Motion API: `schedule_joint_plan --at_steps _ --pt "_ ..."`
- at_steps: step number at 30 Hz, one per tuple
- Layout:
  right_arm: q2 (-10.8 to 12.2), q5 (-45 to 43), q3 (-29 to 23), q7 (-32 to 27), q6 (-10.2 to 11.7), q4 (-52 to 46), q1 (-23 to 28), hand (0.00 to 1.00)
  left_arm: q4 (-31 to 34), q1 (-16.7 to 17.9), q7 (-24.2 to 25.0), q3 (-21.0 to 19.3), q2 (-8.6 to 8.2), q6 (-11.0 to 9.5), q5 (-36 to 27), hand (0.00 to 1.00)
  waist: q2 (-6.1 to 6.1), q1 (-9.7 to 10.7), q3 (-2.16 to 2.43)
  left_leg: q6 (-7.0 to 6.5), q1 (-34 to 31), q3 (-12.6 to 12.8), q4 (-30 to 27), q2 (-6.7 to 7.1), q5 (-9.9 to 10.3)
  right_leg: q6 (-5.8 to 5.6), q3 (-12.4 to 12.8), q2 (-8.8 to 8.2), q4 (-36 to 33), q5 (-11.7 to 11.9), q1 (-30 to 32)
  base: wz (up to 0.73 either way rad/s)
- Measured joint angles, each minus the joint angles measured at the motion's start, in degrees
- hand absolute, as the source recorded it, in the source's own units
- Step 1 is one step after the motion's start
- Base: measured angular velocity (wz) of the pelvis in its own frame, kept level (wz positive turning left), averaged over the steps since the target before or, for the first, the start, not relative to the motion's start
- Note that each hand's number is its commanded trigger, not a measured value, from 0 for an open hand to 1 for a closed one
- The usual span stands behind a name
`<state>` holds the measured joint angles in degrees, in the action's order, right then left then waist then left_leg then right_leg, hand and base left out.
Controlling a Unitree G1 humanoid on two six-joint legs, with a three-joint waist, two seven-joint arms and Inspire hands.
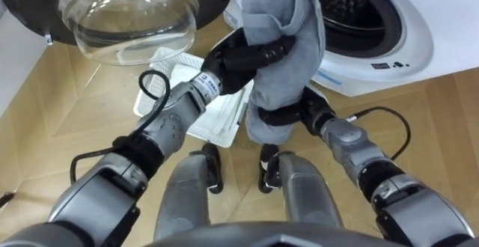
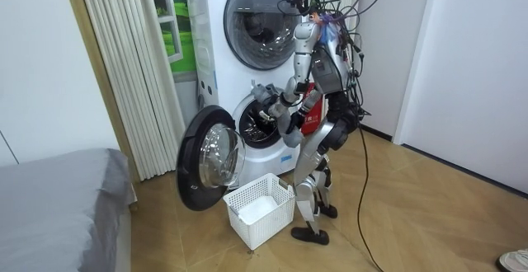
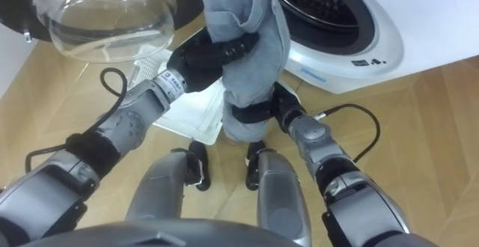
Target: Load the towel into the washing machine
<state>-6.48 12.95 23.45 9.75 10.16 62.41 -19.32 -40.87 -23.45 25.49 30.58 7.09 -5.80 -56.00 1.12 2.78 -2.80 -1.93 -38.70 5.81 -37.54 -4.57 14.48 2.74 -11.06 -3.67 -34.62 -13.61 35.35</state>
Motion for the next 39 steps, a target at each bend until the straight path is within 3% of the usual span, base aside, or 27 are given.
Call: schedule_joint_plan --at_steps 6,7,8,18,21,24,27,30,32,34,38,39 --pt "0.1 0.0 -1.8 2.4 1.8 0.5 -0.2 1.0 3.2 0.0 0.0 -3.3 0.98 1.0 1.7 1.0 -0.05 0.1 0.04 0.04 0.2 -0.4 0.0 0.05 0.0 0.02 -0.3 0.03 0.4 0.0 -0.5 0.02" --pt "0.1 0.0 -1.9 2.4 1.9 0.5 -0.2 1.0 3.2 0.0 0.0 -3.6 0.98 1.0 1.7 0.45 -0.06 0.1 0.05 0.04 0.4 -0.5 0.0 0.06 0.0 -0.01 -0.4 0.08 0.7 0.1 -0.9 0.04" --pt "0.1 0.0 -2.1 2.7 2.0 0.5 -0.1 1.0 3.2 0.0 0.0 -3.7 0.98 1.0 1.7 0.0 -0.11 0.1 0.08 0.04 0.6 -0.6 0.0 0.06 0.0 -0.02 -0.6 0.1 1.0 0.1 -1.1 0.04" --pt "0.4 0.6 -3.1 2.8 1.0 1.4 0.8 1.0 2.8 0.0 0.0 -6.2 0.47 1.7 1.7 0.0 -0.13 -0.2 0.08 0.06 0.9 -0.8 0.4 0.17 -0.1 -0.07 -0.9 0.09 1.8 0.2 -1.7 0.0" --pt "0.7 0.2 -3.4 2.4 -0.5 2.3 1.2 1.0 2.2 1.8 0.2 -7.0 0.68 1.7 1.7 0.0 -0.07 -1.3 0.01 0.08 1.8 -0.2 1.1 0.21 -0.1 -0.09 -0.4 0.08 1.9 0.2 -2.0 -0.06" --pt "0.1 -0.3 -3.4 2.0 -3.2 4.1 2.0 1.0 -2.9 4.6 1.8 -7.9 1.16 1.5 2.3 0.0 0.1 -2.8 -0.08 0.23 2.3 0.4 2.4 0.29 -0.2 -0.07 -0.1 0.12 2.2 0.1 -2.2 -0.01" --pt "-1.7 -1.4 -3.5 1.5 -6.0 4.5 3.4 1.0 -9.4 7.6 2.0 -7.8 3.76 1.5 5.2 0.0 0.22 -4.3 -0.15 0.4 2.0 0.6 3.1 0.33 -0.3 0.03 0.0 0.05 2.3 0.1 -1.3 -0.04" --pt "-3.2 -1.2 -5.1 0.5 -6.2 5.3 2.9 1.0 -13.9 10.0 -0.1 -8.5 5.38 1.5 13.5 0.0 0.53 -5.7 -0.31 0.37 1.1 1.3 3.8 0.54 -0.7 0.09 0.4 -0.14 1.9 0.1 0.3 -0.03" --pt "-3.7 -1.2 -5.6 -0.6 -6.5 7.1 2.1 1.0 -16.3 10.7 -2.1 -8.9 5.31 1.5 20.6 0.0 0.63 -7.0 -0.32 0.45 1.1 1.7 4.1 0.78 -0.9 0.08 0.6 -0.23 2.0 0.1 0.6 -0.02" --pt "-4.4 0.3 -6.0 -1.0 -6.6 9.4 1.3 1.0 -17.8 11.3 -5.3 -9.3 5.17 0.9 32.7 0.0 0.77 -7.8 -0.39 0.5 1.0 1.5 5.1 1.51 -1.4 0.07 0.5 -0.48 2.0 0.0 0.9 0.08" --pt "-5.8 4.1 -5.7 -1.7 -7.2 11.4 -0.4 1.0 -18.8 11.8 -11.5 -8.4 4.79 0.7 50.3 0.0 0.79 -7.5 -0.39 0.4 1.1 1.1 5.8 2.19 -1.9 0.0 -0.7 -1.57 1.3 0.0 1.2 0.07" --pt "-6.1 4.6 -6.0 -1.6 -7.2 11.5 -0.6 1.0 -18.8 11.8 -11.9 -8.4 4.8 0.7 51.8 0.0 0.77 -7.4 -0.41 0.32 1.1 1.0 6.0 2.33 -2.0 0.0 -0.9 -1.75 1.3 0.0 1.2 0.1"
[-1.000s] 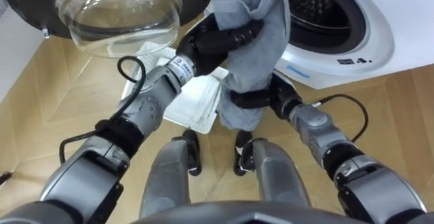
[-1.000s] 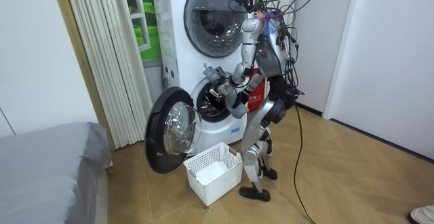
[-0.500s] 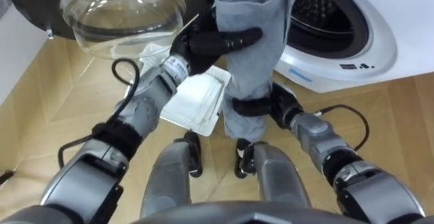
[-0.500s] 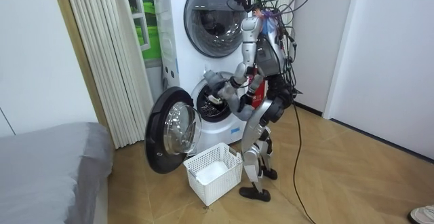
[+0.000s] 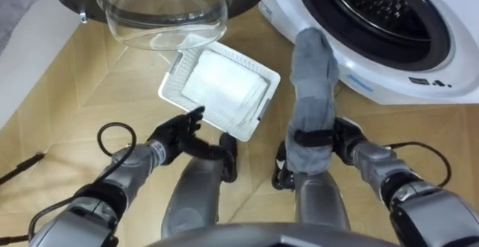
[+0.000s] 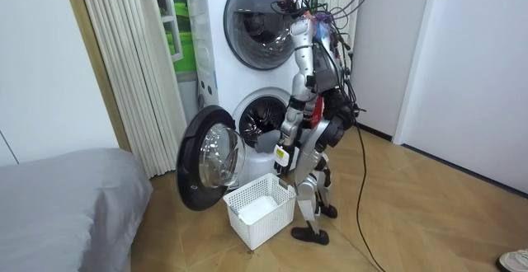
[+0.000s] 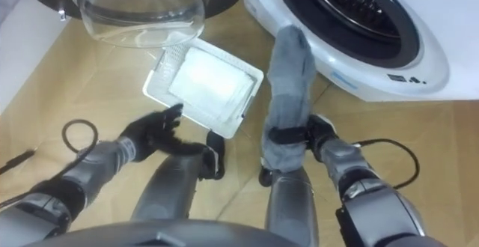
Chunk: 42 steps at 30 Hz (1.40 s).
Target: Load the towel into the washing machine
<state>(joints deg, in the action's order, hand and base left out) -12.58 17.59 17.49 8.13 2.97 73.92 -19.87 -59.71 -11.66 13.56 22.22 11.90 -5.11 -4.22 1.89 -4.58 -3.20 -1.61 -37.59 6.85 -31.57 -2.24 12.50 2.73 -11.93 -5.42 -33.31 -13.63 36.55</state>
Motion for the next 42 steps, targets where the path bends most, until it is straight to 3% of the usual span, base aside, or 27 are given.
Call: schedule_joint_plan --at_steps 4,9,11,14,19,23,25,26,29,32,33,39,42 --pt "-2.0 3.2 -1.5 0.3 -1.1 0.9 -1.6 1.0 0.3 -0.1 -3.1 -0.1 0.02 -0.5 5.0 0.0 -0.46 1.4 -0.27 -0.71 0.3 0.0 1.7 1.18 -1.4 -0.34 -0.8 -1.73 -0.3 -0.3 0.1 0.16" --pt "-2.9 8.9 -3.3 0.1 -2.3 2.5 -2.6 1.0 0.3 -0.1 -4.7 -0.8 0.21 -1.2 6.1 0.0 -1.84 1.2 -1.03 -1.18 0.1 0.1 2.0 1.86 -2.0 -0.69 -0.8 -2.46 -0.5 -0.3 0.6 0.07" --pt "-3.3 11.0 -4.8 0.1 -3.5 2.5 -3.6 1.0 0.4 -0.1 -5.7 -1.1 0.19 -1.3 6.2 0.0 -2.68 0.9 -0.98 -1.36 -0.4 0.1 2.3 2.28 -2.1 -0.83 -0.3 -2.58 -1.4 -0.3 1.7 -0.02" --pt "-4.2 14.7 -5.4 -0.2 -3.7 2.5 -5.9 1.0 0.5 -0.1 -6.4 -1.3 0.17 -1.5 6.1 0.0 -2.96 1.4 -0.94 -1.6 -1.6 0.2 1.8 2.68 -2.4 -0.89 -0.5 -3.54 -2.6 -0.4 3.1 0.05" --pt "-8.8 17.2 -7.6 -1.6 -4.4 2.4 -10.5 1.0 3.5 1.3 -8.5 -1.3 0.56 -1.4 6.1 0.0 -4.66 1.4 -0.85 -2.16 -2.7 0.8 1.7 3.87 -2.8 -1.35 0.7 -4.5 -4.6 -0.9 5.2 0.03" --pt "-10.9 25.6 -10.5 -4.2 -5.7 2.2 -12.4 1.0 3.5 1.9 -9.7 -1.1 1.59 -1.4 6.1 0.0 -6.64 1.5 -0.77 -2.22 -1.6 0.7 1.6 3.87 -2.8 -1.46 0.3 -4.47 -4.0 -0.8 3.9 0.01" --pt "-12.9 29.7 -12.2 -5.5 -5.8 2.2 -13.8 1.0 3.7 2.4 -10.8 -1.0 1.58 -1.5 6.0 0.0 -6.76 1.7 -0.78 -2.37 -1.3 0.8 1.7 3.86 -2.9 -1.65 -0.1 -4.43 -3.7 -0.7 3.3 0.05" --pt "-13.5 32.0 -12.2 -5.6 -6.9 2.1 -15.0 1.0 3.7 2.5 -11.2 -0.9 1.58 -1.5 6.0 0.0 -6.92 1.8 -0.75 -2.47 -1.1 0.8 1.7 3.9 -3.0 -1.69 0.0 -4.44 -3.7 -0.6 3.2 0.0" --pt "-13.5 38.6 -14.0 -7.3 -9.4 1.8 -17.6 1.0 4.6 3.0 -12.3 -1.0 1.43 -1.5 6.0 0.0 -7.18 1.8 -0.84 -2.68 -1.1 1.0 1.8 4.08 -3.1 -1.77 0.6 -4.65 -4.2 -0.6 3.5 0.0" --pt "-13.5 40.9 -14.4 -8.4 -10.6 1.8 -18.7 1.0 4.6 3.4 -13.0 -1.7 1.05 -1.5 6.1 0.0 -7.25 2.0 -0.85 -2.81 -1.1 0.9 1.8 4.29 -3.2 -1.86 0.5 -4.95 -4.4 -0.6 3.5 0.04" --pt "-13.5 40.9 -14.4 -9.3 -10.8 1.7 -18.8 0.0 4.6 3.5 -13.2 -1.8 0.9 -1.5 6.1 0.0 -7.35 2.1 -0.84 -2.91 -1.1 1.0 1.8 4.51 -3.3 -1.95 0.6 -5.25 -4.7 -0.7 3.7 0.03" --pt "-13.5 43.5 -14.9 -15.3 -12.4 -0.9 -20.4 0.0 5.0 3.8 -15.2 -2.2 0.6 -1.4 6.2 0.0 -7.89 3.3 -0.82 -3.84 -1.7 2.3 1.8 5.64 -3.8 -2.56 0.9 -7.06 -6.7 -1.1 5.2 0.05" --pt "-13.5 51.4 -16.9 -17.6 -13.7 -0.5 -22.5 0.0 5.0 4.1 -16.0 -2.9 0.12 -1.0 6.2 0.0 -7.9 4.4 -0.81 -4.24 -2.4 2.2 1.2 6.09 -4.0 -2.95 0.6 -7.61 -7.4 -1.3 5.7 0.16"
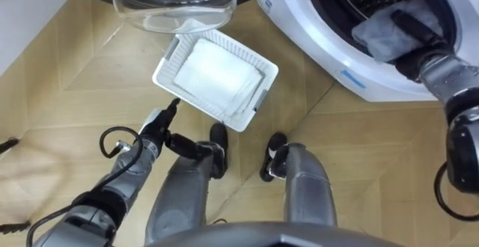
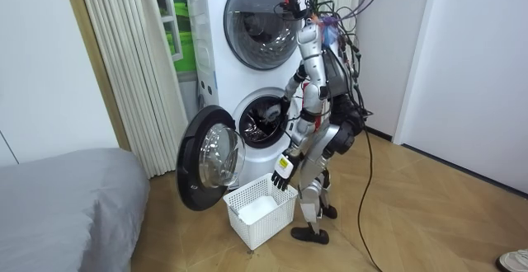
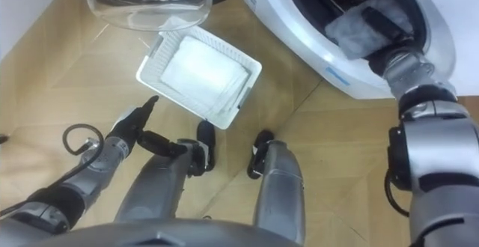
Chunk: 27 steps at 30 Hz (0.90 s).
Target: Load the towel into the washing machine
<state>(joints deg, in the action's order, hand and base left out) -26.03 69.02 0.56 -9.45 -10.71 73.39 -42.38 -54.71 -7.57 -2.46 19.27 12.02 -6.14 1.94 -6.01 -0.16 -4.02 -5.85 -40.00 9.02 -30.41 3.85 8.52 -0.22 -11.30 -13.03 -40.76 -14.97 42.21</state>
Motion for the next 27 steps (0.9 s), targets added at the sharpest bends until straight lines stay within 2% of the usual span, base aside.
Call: schedule_joint_plan --at_steps 2,4,10,20,25,26,27 --pt "0.0 7.7 -1.8 -0.7 0.0 0.1 -0.2 0.0 0.0 -0.1 -0.4 0.1 -0.18 0.2 0.1 0.0 -0.03 0.0 0.0 -0.23 -0.6 0.1 -0.7 -0.15 0.1 -0.21 -0.3 0.15 -0.1 0.0 0.0 0.1" --pt "0.0 11.9 -2.5 -1.3 0.0 0.1 -0.7 0.0 0.1 -0.1 -0.6 -0.1 -0.14 0.5 0.0 0.0 -0.03 0.0 0.0 -0.44 -1.1 0.0 -1.2 -0.25 0.3 -0.35 -0.3 0.18 -0.2 0.1 0.3 0.03" --pt "0.0 18.4 -6.5 -3.7 0.0 0.1 -1.2 0.0 1.9 0.1 -1.2 -1.1 -0.84 1.7 1.5 0.0 -0.02 -0.3 0.02 -0.99 -1.8 0.5 -1.9 -0.1 0.5 -0.74 0.0 -0.21 -1.0 0.1 1.0 0.0" --pt "0.0 20.8 -9.3 -8.2 0.0 0.3 -1.3 0.0 1.9 -0.2 -1.1 -1.1 -1.34 2.6 2.4 0.0 0.25 -0.6 0.14 -1.12 -1.7 0.1 -2.3 -0.17 0.5 -0.76 -1.2 -0.52 -0.8 0.1 0.1 0.05" --pt "0.0 20.8 -9.3 -8.2 1.1 0.9 0.0 0.0 1.6 -0.3 -0.8 -1.1 -1.52 3.4 2.8 0.0 1.48 -1.5 0.39 -1.12 -0.3 -0.4 -2.0 -0.44 0.5 -0.84 -2.1 -0.1 0.5 0.2 -2.0 0.03" --pt "0.0 21.0 -9.3 -8.0 1.7 0.8 0.9 0.0 1.6 -0.3 -0.7 -1.1 -1.6 3.8 2.8 0.0 1.89 -1.9 0.61 -1.11 0.3 -0.6 -1.4 -0.52 0.5 -0.87 -2.4 0.05 1.2 0.3 -2.8 0.03" --pt "0.0 21.0 -9.3 -7.9 1.9 0.7 1.3 0.0 1.6 -0.3 -0.7 -1.1 -1.61 3.9 2.8 0.0 2.0 -2.1 0.65 -1.11 0.7 -0.6 -1.2 -0.51 0.5 -0.88 -2.5 0.06 1.4 0.3 -3.2 0.04"
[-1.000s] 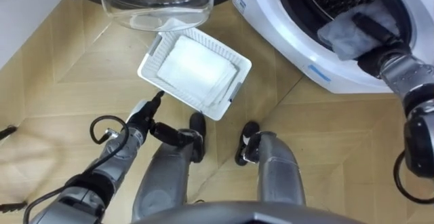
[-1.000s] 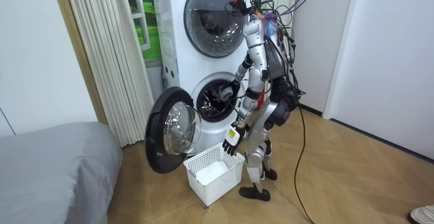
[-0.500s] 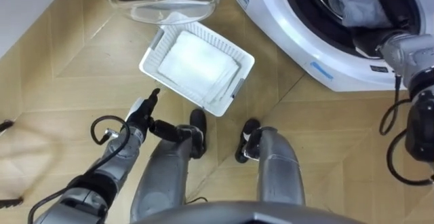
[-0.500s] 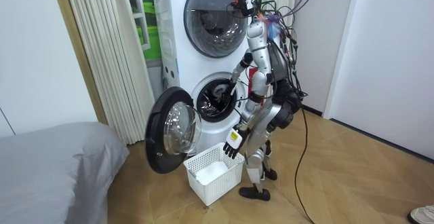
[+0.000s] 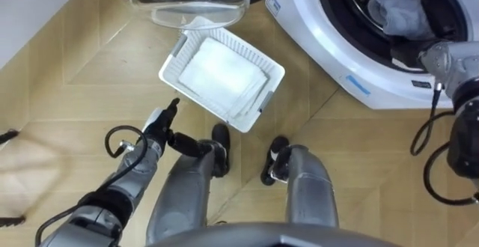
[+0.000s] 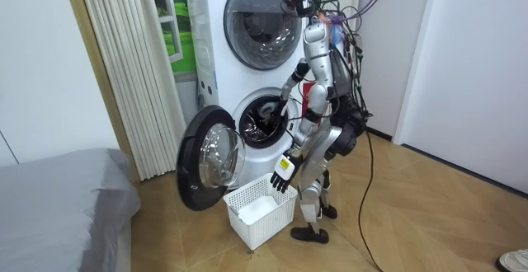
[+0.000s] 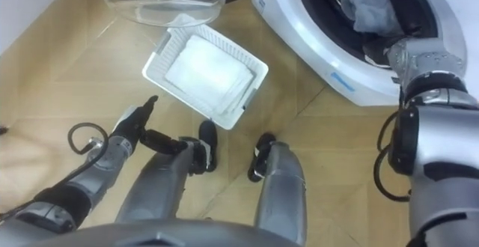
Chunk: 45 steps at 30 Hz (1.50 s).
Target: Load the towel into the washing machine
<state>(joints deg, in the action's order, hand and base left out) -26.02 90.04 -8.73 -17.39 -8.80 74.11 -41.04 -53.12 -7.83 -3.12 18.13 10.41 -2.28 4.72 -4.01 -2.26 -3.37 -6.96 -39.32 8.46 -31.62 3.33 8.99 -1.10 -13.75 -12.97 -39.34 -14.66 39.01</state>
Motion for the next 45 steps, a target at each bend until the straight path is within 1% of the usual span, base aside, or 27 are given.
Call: schedule_joint_plan --at_steps 1,2,3,4,5,7,8,9,11,13,14,15,17,19,20,22,24,26,28,30,31,34,36,38,42,44,45 --pt "0.0 0.0 0.0 0.2 0.3 0.0 0.7 0.0 -0.4 -0.1 0.1 0.0 -0.03 0.2 0.0 0.0 0.55 -0.2 0.16 0.01 0.7 -0.2 0.3 -0.07 0.0 -0.08 -0.3 0.17 0.7 0.1 -1.0 0.07" --pt "0.1 0.0 -0.1 1.2 0.9 -0.1 2.0 0.0 -1.6 -0.2 0.6 -0.1 -0.13 0.4 0.1 0.0 1.2 -0.3 0.17 0.02 1.6 -0.7 0.7 -0.05 0.0 -0.18 -0.8 0.38 1.6 0.2 -2.4 0.07" --pt "0.3 0.1 -0.6 1.9 1.3 -0.3 3.1 0.0 -2.2 -0.3 1.0 -0.3 -0.13 0.4 0.1 0.0 1.22 -0.6 0.18 0.03 2.3 -0.8 1.1 -0.03 0.0 -0.21 -0.8 0.45 2.0 0.2 -3.0 0.06" --pt "1.0 0.6 -1.9 3.2 2.3 -0.8 5.5 0.0 -3.2 -0.4 1.4 -0.7 -0.03 0.4 0.0 0.0 1.27 -1.3 0.21 0.08 3.7 -0.8 2.0 -0.03 0.0 -0.32 -0.7 0.67 2.8 0.2 -4.4 0.0" --pt "2.0 2.0 -2.2 4.0 3.7 -1.2 7.4 0.0 -3.8 -0.4 1.5 -1.7 0.14 0.4 0.0 0.0 1.36 -1.5 0.26 0.17 5.2 -0.8 3.0 -0.08 0.0 -0.45 -0.8 0.95 4.0 0.4 -5.9 -0.06" --pt "3.1 2.7 -2.6 5.3 5.2 -1.2 10.0 0.0 -4.9 0.7 1.5 -3.1 0.42 0.4 0.0 0.0 1.55 -1.5 0.38 0.32 7.0 -0.7 4.3 -0.34 0.0 -0.55 -0.9 1.53 5.9 0.7 -7.9 -0.09" --pt "4.5 2.8 -4.6 6.0 6.2 -1.3 11.4 0.0 -5.5 0.8 1.5 -4.6 0.41 0.4 0.0 0.0 1.81 -1.4 0.61 0.49 7.8 -0.8 5.0 -0.72 0.0 -0.52 -1.1 2.18 7.5 1.3 -9.1 -0.11" --pt "5.1 2.8 -5.4 6.5 6.8 -1.3 12.1 0.0 -6.0 1.0 1.5 -5.0 0.4 0.4 0.0 0.0 2.01 -1.3 0.74 0.55 8.2 -0.8 5.4 -0.87 0.0 -0.54 -1.2 2.49 8.3 1.5 -9.7 -0.1" --pt "7.0 4.0 -7.9 8.4 9.3 -1.3 15.5 0.0 -7.7 1.8 1.5 -6.7 0.35 0.4 -0.1 0.0 2.56 -1.2 1.16 0.73 10.0 -0.7 6.8 -1.55 0.0 -0.58 -1.4 3.6 11.2 2.6 -12.3 -0.12" --pt "8.0 4.2 -8.4 9.7 11.0 -0.9 18.7 0.0 -9.8 1.7 1.4 -7.7 0.53 0.5 -0.3 0.0 2.7 -1.0 1.36 0.96 11.8 -0.7 8.2 -1.73 -0.1 -0.61 -1.4 4.19 13.3 3.2 -14.2 -0.1" --pt "8.3 4.4 -8.9 10.1 11.3 -0.5 20.9 0.0 -10.7 1.9 1.4 -8.1 0.6 0.5 -0.5 0.0 2.83 -0.8 1.46 1.09 13.1 -0.7 9.3 -1.75 -0.1 -0.64 -1.5 4.48 14.6 3.5 -15.6 -0.07" --pt "8.5 4.5 -9.5 10.1 11.4 -0.5 22.2 0.0 -11.2 2.0 1.4 -8.5 0.61 0.6 -0.5 0.0 2.89 -0.8 1.5 1.15 14.0 -0.7 9.8 -1.74 -0.2 -0.68 -1.5 4.58 15.1 3.7 -16.4 -0.07" --pt "9.1 4.8 -10.2 10.1 11.9 -0.4 25.8 0.0 -11.7 3.7 1.2 -9.1 1.2 0.7 -0.6 0.0 3.04 0.0 1.9 1.41 16.3 -0.7 11.6 -1.8 -0.3 -0.74 -1.4 5.11 17.1 4.1 -18.7 -0.08" --pt "9.6 4.5 -10.7 10.2 12.1 -0.3 27.4 0.0 -11.9 4.9 1.3 -9.5 1.94 0.7 0.0 0.0 2.98 0.6 2.05 1.66 18.0 -0.4 12.8 -2.01 -0.4 -0.61 -1.2 5.61 18.7 4.6 -20.4 -0.15" --pt "10.2 4.3 -10.6 11.2 12.4 0.0 28.6 0.0 -12.1 5.5 1.5 -10.4 2.43 0.7 0.0 0.0 2.83 0.6 2.22 1.9 19.0 -0.1 13.5 -2.33 -0.5 -0.51 -0.7 6.19 19.8 5.0 -21.4 -0.18" --pt "11.0 4.2 -10.7 12.4 12.4 1.1 30.2 0.0 -12.1 6.7 1.6 -11.9 3.1 0.7 -0.1 0.0 2.76 0.7 2.37 2.29 20.7 0.0 14.3 -2.66 -0.4 -0.33 -0.6 6.85 21.6 5.4 -23.4 -0.12" --pt "11.3 4.1 -10.7 12.5 12.4 1.4 32.0 0.0 -12.0 8.1 1.7 -12.8 3.5 0.8 -0.1 0.0 2.94 1.0 2.72 2.58 22.1 0.0 14.9 -2.82 -0.3 -0.23 -0.5 7.18 22.5 5.5 -24.8 -0.07" --pt "11.3 3.2 -10.6 12.7 12.4 0.9 34.3 0.0 -11.8 9.7 1.7 -13.8 3.39 1.1 -0.1 0.0 3.28 1.8 3.17 2.82 24.1 0.1 16.1 -2.73 -0.4 -0.24 -0.5 7.25 23.3 5.5 -26.4 -0.02" --pt "11.6 2.2 -10.7 13.0 12.4 0.9 35.6 0.0 -11.4 11.0 1.8 -14.7 3.01 1.2 -0.1 0.0 3.48 2.2 3.32 2.97 25.3 0.2 16.4 -2.76 -0.3 -0.22 -0.5 7.41 23.9 5.6 -27.6 -0.04" --pt "12.3 0.8 -10.7 13.9 12.5 0.8 36.9 0.0 -10.9 12.0 2.1 -16.6 2.38 1.3 -0.1 0.0 3.45 2.6 3.36 3.1 26.5 0.2 17.2 -2.78 -0.3 -0.23 -0.4 7.67 24.8 5.6 -29.0 0.0" --pt "13.0 -0.6 -10.7 14.5 12.4 0.8 37.5 0.0 -10.9 12.8 2.3 -17.9 1.91 1.4 -0.3 0.0 3.42 3.4 3.37 3.21 27.4 0.1 17.9 -2.77 -0.4 -0.25 -0.5 7.79 25.5 5.6 -30.0 0.0" --pt "14.3 -4.2 -10.7 16.3 12.4 1.0 40.0 0.0 -11.0 14.3 2.7 -18.2 1.69 1.4 -0.5 0.0 3.38 4.6 3.41 3.47 30.2 0.1 19.4 -2.68 -0.5 -0.33 -0.5 8.13 27.4 5.7 -32.5 0.0" --pt "14.6 -6.7 -10.7 17.2 12.4 1.2 41.0 0.0 -11.0 15.0 2.7 -19.5 1.26 1.3 -0.2 0.0 3.37 4.9 3.44 3.62 31.8 0.1 20.3 -2.6 -0.5 -0.42 -0.5 8.16 27.9 5.5 -34.2 -0.02" --pt "15.0 -14.4 -10.1 18.2 12.4 1.8 43.0 0.0 -11.0 15.4 2.6 -21.5 0.52 1.4 -0.2 0.0 3.39 5.3 3.4 3.85 33.1 0.1 20.5 -2.6 -0.3 -0.47 -0.5 8.27 28.8 5.5 -35.7 -0.02" --pt "15.6 -28.5 -6.9 19.0 12.2 2.1 45.2 0.0 -11.1 15.5 2.5 -22.0 -0.05 0.9 -0.5 0.0 3.35 5.1 3.3 4.22 34.7 0.2 21.3 -2.61 -0.1 -0.5 -0.2 8.58 28.9 5.4 -36.9 -0.06" --pt "15.8 -42.3 -4.8 19.2 11.0 1.9 45.4 0.0 -11.0 15.7 2.3 -22.9 -0.15 0.8 -0.5 0.0 3.14 4.9 3.27 4.37 35.6 0.4 21.9 -2.72 0.0 -0.49 0.2 8.86 28.9 5.4 -37.2 -0.11" --pt "15.8 -45.3 -4.0 19.3 10.8 1.9 45.5 0.0 -11.0 15.8 2.2 -22.9 -0.22 0.8 -0.5 0.0 3.11 4.9 3.24 4.38 35.8 0.4 22.0 -2.73 0.0 -0.48 0.3 8.88 28.9 5.4 -37.5 -0.08"
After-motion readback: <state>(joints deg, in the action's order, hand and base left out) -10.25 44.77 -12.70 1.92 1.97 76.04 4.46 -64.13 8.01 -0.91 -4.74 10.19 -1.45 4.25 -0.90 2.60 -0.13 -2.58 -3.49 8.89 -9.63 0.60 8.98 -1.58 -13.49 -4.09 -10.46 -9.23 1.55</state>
